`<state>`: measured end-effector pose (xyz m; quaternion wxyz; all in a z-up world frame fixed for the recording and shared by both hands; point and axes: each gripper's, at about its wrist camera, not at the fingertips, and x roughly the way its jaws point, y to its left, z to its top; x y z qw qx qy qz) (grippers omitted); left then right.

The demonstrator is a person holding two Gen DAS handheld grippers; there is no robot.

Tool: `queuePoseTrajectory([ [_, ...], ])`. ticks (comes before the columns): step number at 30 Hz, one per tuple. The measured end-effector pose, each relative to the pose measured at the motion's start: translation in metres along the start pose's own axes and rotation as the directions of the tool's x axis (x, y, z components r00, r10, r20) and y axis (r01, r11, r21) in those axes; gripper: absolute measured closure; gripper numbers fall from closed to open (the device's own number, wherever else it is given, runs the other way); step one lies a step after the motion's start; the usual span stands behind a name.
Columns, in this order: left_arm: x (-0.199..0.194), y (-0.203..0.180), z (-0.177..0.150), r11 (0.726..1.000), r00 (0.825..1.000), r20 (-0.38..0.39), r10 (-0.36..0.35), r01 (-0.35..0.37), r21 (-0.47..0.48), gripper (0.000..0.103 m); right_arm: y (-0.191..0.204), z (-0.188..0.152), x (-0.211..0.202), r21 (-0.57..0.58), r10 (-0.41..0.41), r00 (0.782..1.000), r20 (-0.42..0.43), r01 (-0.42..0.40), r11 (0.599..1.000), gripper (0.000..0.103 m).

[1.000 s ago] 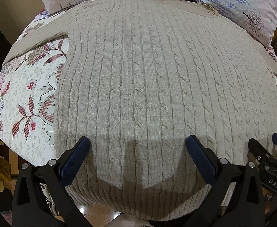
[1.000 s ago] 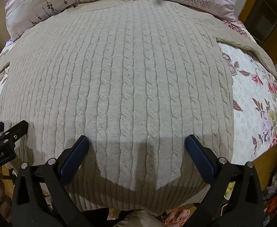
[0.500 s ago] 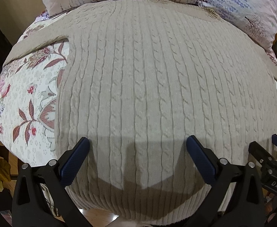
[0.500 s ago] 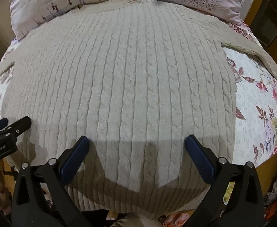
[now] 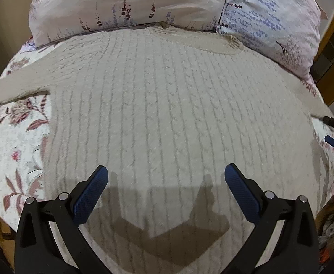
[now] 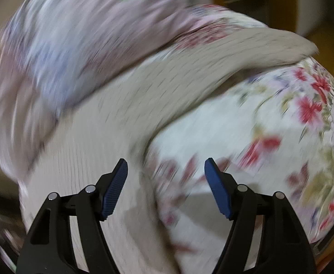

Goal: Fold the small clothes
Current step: 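Grasp the sweater sleeve cuff with the right gripper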

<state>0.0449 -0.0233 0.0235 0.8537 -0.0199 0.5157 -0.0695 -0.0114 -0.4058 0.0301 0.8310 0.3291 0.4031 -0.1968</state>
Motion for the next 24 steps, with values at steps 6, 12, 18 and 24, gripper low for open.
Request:
queuePoseTrajectory([
  [6, 0.013, -0.001, 0.017, 0.997, 0.998, -0.033, -0.06, 0.058, -0.052, 0.001, -0.058, 0.054, 0.015, 0.249, 0.093, 0.995, 0.033, -0.098, 0.963, 0.042],
  [12, 0.017, 0.003, 0.026, 0.995, 0.998, -0.044, -0.052, 0.048, -0.09, 0.001, -0.083, 0.077, 0.03, 0.356, 0.085, 0.995, 0.051, -0.097, 0.93, 0.055],
  [18, 0.017, 0.01, 0.029, 0.994, 0.999, -0.039, -0.02, 0.016, -0.11, 0.001, -0.102, 0.095, 0.026, 0.397, 0.023, 0.996, 0.092, -0.058, 0.916, 0.068],
  [24, 0.018, 0.021, 0.034, 0.987, 0.998, -0.045, -0.039, 0.032, -0.159, 0.001, -0.104, 0.108, 0.029, 0.35, -0.077, 0.992, 0.101, 0.037, 0.936, 0.092],
])
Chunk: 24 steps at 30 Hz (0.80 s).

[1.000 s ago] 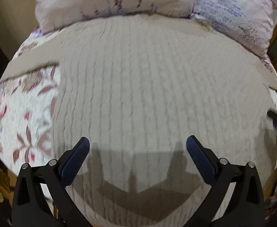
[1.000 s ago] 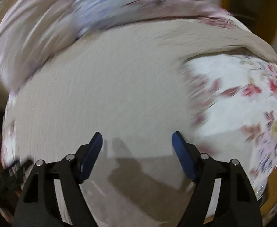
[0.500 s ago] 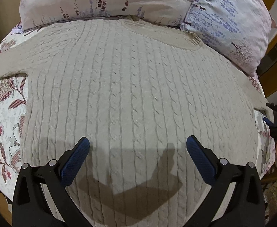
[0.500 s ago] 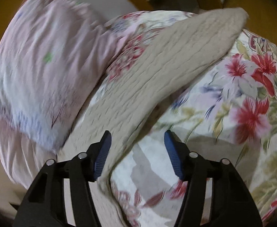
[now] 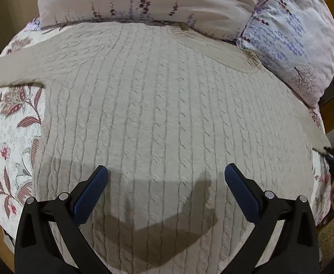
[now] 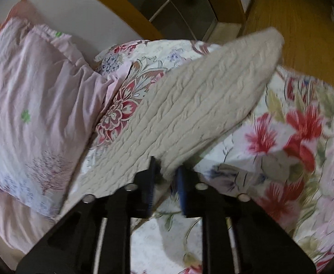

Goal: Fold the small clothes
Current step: 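Grasp the sweater sleeve cuff with the right gripper, then carry the sleeve across the sweater body with the right gripper and release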

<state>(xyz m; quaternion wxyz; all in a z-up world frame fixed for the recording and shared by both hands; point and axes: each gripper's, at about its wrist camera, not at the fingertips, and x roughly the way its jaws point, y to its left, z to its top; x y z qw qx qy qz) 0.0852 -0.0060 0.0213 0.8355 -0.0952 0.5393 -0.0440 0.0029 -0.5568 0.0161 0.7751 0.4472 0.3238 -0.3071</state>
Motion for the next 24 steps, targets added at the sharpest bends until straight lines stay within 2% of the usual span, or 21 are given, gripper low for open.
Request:
queuePoseTrajectory([
  [6, -0.001, 0.002, 0.002, 1.0, 1.0, 0.012, -0.01, 0.01, -0.006, 0.001, 0.044, -0.01, -0.027, -0.214, 0.018, 0.99, 0.138, 0.012, 0.977, 0.094],
  [10, -0.006, 0.004, 0.005, 1.0, 1.0, 0.031, -0.004, 0.005, -0.02, 0.001, 0.084, -0.027, -0.047, -0.37, 0.085, 0.979, 0.184, -0.011, 0.929, 0.094],
  [12, -0.009, 0.007, 0.007, 0.999, 0.999, 0.04, 0.002, -0.001, -0.042, 0.001, 0.108, -0.044, -0.054, -0.462, 0.128, 0.975, 0.182, -0.03, 0.886, 0.094],
  [15, -0.014, 0.009, 0.013, 0.997, 0.997, 0.071, -0.014, 0.019, -0.069, 0.001, 0.14, -0.083, -0.058, -0.588, 0.19, 0.972, 0.137, -0.075, 0.805, 0.094],
  [16, -0.014, 0.01, 0.015, 0.997, 0.997, 0.079, -0.023, 0.029, -0.071, 0.001, 0.152, -0.104, -0.055, -0.642, 0.202, 0.973, 0.109, -0.086, 0.762, 0.094],
  [17, -0.013, 0.011, 0.017, 0.996, 0.996, 0.078, -0.038, 0.044, -0.074, 0.001, 0.159, -0.121, -0.055, -0.668, 0.202, 0.975, 0.091, -0.09, 0.739, 0.094],
  [21, -0.001, 0.014, 0.031, 0.99, 0.994, 0.018, -0.11, 0.112, -0.081, 0.001, 0.177, -0.181, -0.025, -0.692, 0.16, 0.987, -0.033, -0.138, 0.709, 0.093],
  [22, 0.0, 0.014, 0.033, 0.989, 0.992, 0.016, -0.125, 0.126, -0.081, 0.001, 0.181, -0.198, -0.014, -0.7, 0.134, 0.989, -0.057, -0.135, 0.701, 0.089],
  [24, 0.0, 0.015, 0.037, 0.986, 0.989, 0.014, -0.148, 0.149, -0.069, 0.001, 0.184, -0.218, -0.001, -0.697, 0.103, 0.99, -0.1, -0.144, 0.703, 0.072],
])
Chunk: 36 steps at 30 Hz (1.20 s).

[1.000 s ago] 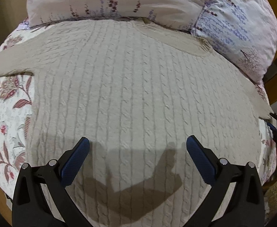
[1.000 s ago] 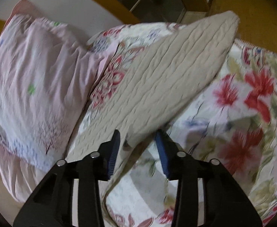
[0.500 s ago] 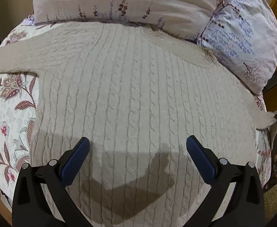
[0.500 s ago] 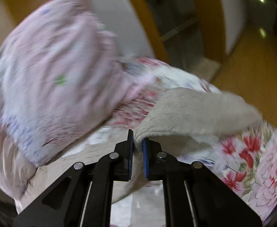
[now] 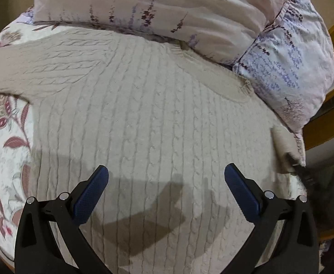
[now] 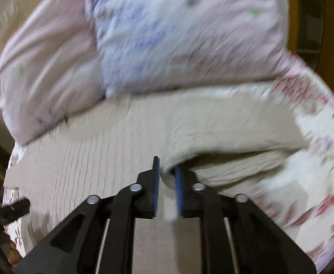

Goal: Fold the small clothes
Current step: 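Carry the sleeve across the sweater body with the right gripper and release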

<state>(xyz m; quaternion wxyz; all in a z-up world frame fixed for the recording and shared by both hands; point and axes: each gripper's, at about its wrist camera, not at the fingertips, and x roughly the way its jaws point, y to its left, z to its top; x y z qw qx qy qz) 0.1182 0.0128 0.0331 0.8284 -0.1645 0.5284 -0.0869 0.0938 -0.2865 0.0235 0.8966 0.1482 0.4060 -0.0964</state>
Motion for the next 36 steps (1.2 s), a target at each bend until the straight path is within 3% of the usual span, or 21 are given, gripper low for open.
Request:
queuePoseTrajectory([
  [2, 0.0, 0.001, 0.0, 1.0, 1.0, -0.011, -0.01, 0.01, 0.019, 0.001, 0.003, -0.008, 0.003, 0.051, 0.047, 0.999, -0.025, -0.046, 0.998, 0.043],
  [6, 0.001, 0.01, 0.002, 0.999, 0.999, -0.028, -0.036, 0.036, 0.008, 0.001, -0.017, -0.007, -0.016, 0.212, 0.103, 0.994, 0.048, -0.111, 0.971, 0.038],
  [9, 0.002, 0.017, 0.003, 0.999, 0.998, -0.04, -0.049, 0.049, -0.014, 0.001, -0.057, -0.001, -0.021, 0.396, 0.092, 0.992, 0.085, -0.119, 0.911, 0.038],
  [12, 0.0, 0.021, 0.003, 0.999, 0.998, -0.039, -0.051, 0.051, -0.019, 0.001, -0.102, 0.005, -0.023, 0.557, 0.077, 0.989, 0.13, -0.137, 0.819, 0.044],
  [14, -0.001, 0.023, 0.003, 0.999, 0.998, -0.037, -0.048, 0.047, -0.02, 0.001, -0.117, 0.009, -0.019, 0.601, 0.065, 0.988, 0.142, -0.138, 0.787, 0.052],
  [17, -0.001, 0.025, 0.003, 0.999, 0.998, -0.036, -0.043, 0.042, -0.029, 0.003, -0.133, 0.017, -0.012, 0.625, 0.045, 0.992, 0.121, -0.112, 0.773, 0.065],
  [21, -0.002, 0.027, 0.004, 0.999, 0.999, -0.034, -0.039, 0.037, -0.036, 0.007, -0.143, 0.014, -0.01, 0.643, 0.027, 0.993, 0.111, -0.093, 0.76, 0.072],
  [22, -0.003, 0.027, 0.004, 0.999, 0.999, -0.034, -0.039, 0.038, -0.036, 0.008, -0.144, 0.015, -0.009, 0.646, 0.022, 0.994, 0.109, -0.088, 0.758, 0.078],
  [23, -0.003, 0.027, 0.004, 0.999, 0.999, -0.034, -0.042, 0.041, -0.036, 0.008, -0.145, 0.014, -0.007, 0.648, 0.01, 0.995, 0.103, -0.075, 0.758, 0.087],
  [25, -0.003, 0.026, 0.005, 0.998, 0.998, -0.034, -0.046, 0.045, -0.037, 0.012, -0.143, 0.016, -0.005, 0.636, -0.009, 0.995, 0.102, -0.058, 0.77, 0.095],
  [27, -0.002, 0.025, 0.007, 0.997, 0.997, -0.036, -0.067, 0.066, -0.043, 0.014, -0.135, 0.019, -0.012, 0.604, -0.026, 0.992, 0.123, -0.054, 0.795, 0.095],
  [31, -0.001, 0.026, 0.012, 0.991, 0.992, -0.039, -0.123, 0.121, -0.062, 0.021, -0.094, 0.039, -0.032, 0.46, -0.014, 0.979, 0.202, -0.082, 0.884, 0.095],
  [33, 0.0, 0.025, 0.016, 0.989, 0.99, -0.036, -0.136, 0.134, -0.062, 0.024, -0.061, 0.047, -0.04, 0.356, 0.016, 0.971, 0.24, -0.103, 0.929, 0.095],
  [36, -0.001, 0.023, 0.02, 0.986, 0.987, -0.027, -0.16, 0.158, -0.06, 0.025, 0.001, 0.051, -0.038, 0.161, 0.077, 0.97, 0.231, -0.116, 0.98, 0.095],
])
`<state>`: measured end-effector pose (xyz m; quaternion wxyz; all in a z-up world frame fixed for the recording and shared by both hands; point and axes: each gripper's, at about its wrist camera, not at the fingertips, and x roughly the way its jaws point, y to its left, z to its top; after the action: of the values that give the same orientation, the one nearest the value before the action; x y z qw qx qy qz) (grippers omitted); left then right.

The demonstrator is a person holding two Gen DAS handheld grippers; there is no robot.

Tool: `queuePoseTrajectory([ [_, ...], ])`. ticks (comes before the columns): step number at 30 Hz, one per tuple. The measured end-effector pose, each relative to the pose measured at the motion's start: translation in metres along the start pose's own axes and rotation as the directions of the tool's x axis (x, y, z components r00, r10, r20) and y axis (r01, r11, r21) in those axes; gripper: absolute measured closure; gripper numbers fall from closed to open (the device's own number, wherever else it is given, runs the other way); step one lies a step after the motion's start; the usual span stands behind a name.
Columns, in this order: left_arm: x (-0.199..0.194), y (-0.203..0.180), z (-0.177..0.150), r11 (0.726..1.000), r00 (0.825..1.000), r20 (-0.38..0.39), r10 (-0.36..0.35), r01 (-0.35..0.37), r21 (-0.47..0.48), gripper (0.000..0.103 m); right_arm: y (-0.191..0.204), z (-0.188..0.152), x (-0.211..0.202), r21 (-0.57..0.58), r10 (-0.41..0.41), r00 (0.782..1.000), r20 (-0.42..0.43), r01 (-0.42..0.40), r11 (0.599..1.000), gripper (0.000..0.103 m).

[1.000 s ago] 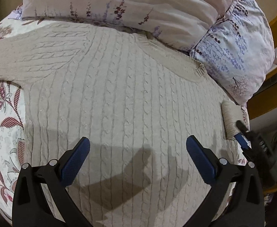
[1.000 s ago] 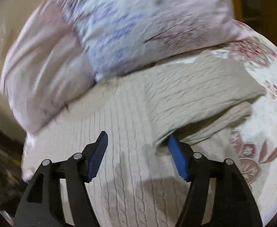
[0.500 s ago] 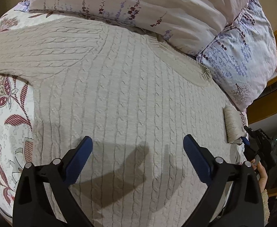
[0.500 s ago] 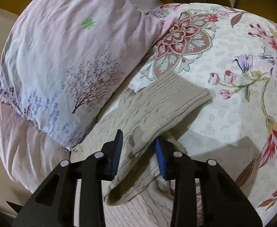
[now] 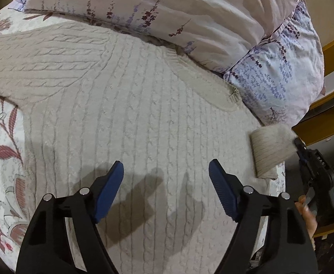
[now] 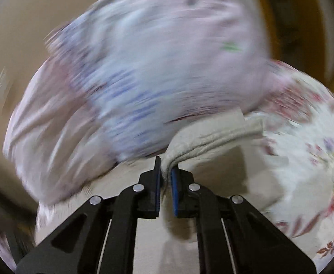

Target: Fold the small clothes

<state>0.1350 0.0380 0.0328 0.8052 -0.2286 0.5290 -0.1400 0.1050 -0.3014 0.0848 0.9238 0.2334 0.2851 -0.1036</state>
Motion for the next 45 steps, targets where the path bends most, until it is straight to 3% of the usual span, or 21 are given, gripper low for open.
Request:
queuePoseTrajectory([
  [4, 0.0, 0.002, 0.003, 0.999, 0.999, 0.01, -0.039, 0.039, -0.02, 0.025, 0.065, -0.036, 0.029, -0.202, 0.037, 0.993, -0.113, -0.059, 0.978, 0.091],
  [6, 0.001, 0.005, 0.004, 0.997, 0.998, 0.005, -0.061, 0.061, -0.037, 0.025, 0.086, -0.065, 0.055, -0.245, 0.047, 0.969, -0.244, -0.108, 0.964, 0.081],
  [8, 0.005, 0.008, 0.004, 0.995, 0.997, -0.007, -0.082, 0.082, -0.055, 0.025, 0.097, -0.087, 0.073, -0.267, 0.033, 0.938, -0.346, -0.132, 0.955, 0.057],
  [10, 0.012, 0.009, 0.004, 0.993, 0.995, -0.028, -0.101, 0.099, -0.069, 0.025, 0.099, -0.1, 0.074, -0.273, 0.02, 0.926, -0.376, -0.131, 0.953, 0.048],
  [12, 0.019, 0.006, 0.004, 0.993, 0.993, -0.049, -0.104, 0.1, -0.069, 0.025, 0.092, -0.103, 0.061, -0.242, 0.052, 0.929, -0.365, -0.149, 0.959, 0.045],
  [16, 0.036, -0.002, 0.01, 0.991, 0.99, -0.088, -0.114, 0.107, -0.082, 0.031, 0.048, -0.082, 0.035, -0.051, 0.088, 0.952, -0.294, -0.107, 0.993, 0.045],
  [18, 0.045, -0.009, 0.013, 0.991, 0.987, -0.107, -0.115, 0.108, -0.076, 0.036, 0.007, -0.069, 0.025, 0.121, 0.091, 0.963, -0.255, -0.062, 0.991, 0.046],
  [21, 0.058, -0.02, 0.02, 0.993, 0.985, -0.131, -0.11, 0.102, -0.063, 0.041, -0.057, -0.058, 0.015, 0.381, 0.097, 0.974, -0.207, -0.011, 0.925, 0.051],
  [25, 0.068, -0.032, 0.03, 0.996, 0.986, -0.144, -0.086, 0.081, -0.04, 0.047, -0.122, -0.061, 0.004, 0.628, 0.123, 0.983, -0.136, -0.011, 0.778, 0.056],
  [28, 0.075, -0.037, 0.035, 0.997, 0.985, -0.16, -0.068, 0.063, -0.037, 0.054, -0.14, -0.061, 0.003, 0.693, 0.166, 0.981, -0.102, -0.049, 0.719, 0.059],
  [31, 0.079, -0.039, 0.037, 0.998, 0.985, -0.163, -0.052, 0.046, -0.039, 0.062, -0.146, -0.06, 0.003, 0.727, 0.178, 0.981, -0.079, -0.065, 0.684, 0.062],
  [36, 0.081, -0.038, 0.045, 0.998, 0.984, -0.169, -0.047, 0.04, -0.041, 0.078, -0.157, -0.055, -0.007, 0.729, 0.151, 0.987, -0.057, -0.062, 0.681, 0.067],
  [38, 0.08, -0.037, 0.049, 0.997, 0.983, -0.173, -0.06, 0.053, -0.047, 0.09, -0.159, -0.05, -0.005, 0.733, 0.141, 0.989, -0.05, -0.059, 0.677, 0.078],
  [41, 0.074, -0.038, 0.057, 0.998, 0.985, -0.16, -0.063, 0.059, -0.03, 0.096, -0.16, -0.045, -0.001, 0.722, 0.127, 0.99, -0.062, -0.044, 0.691, 0.093],
  [45, 0.058, -0.039, 0.072, 0.997, 0.99, -0.12, -0.074, 0.075, 0.007, 0.099, -0.151, -0.041, -0.006, 0.687, 0.118, 0.992, -0.048, -0.053, 0.725, 0.094],
])
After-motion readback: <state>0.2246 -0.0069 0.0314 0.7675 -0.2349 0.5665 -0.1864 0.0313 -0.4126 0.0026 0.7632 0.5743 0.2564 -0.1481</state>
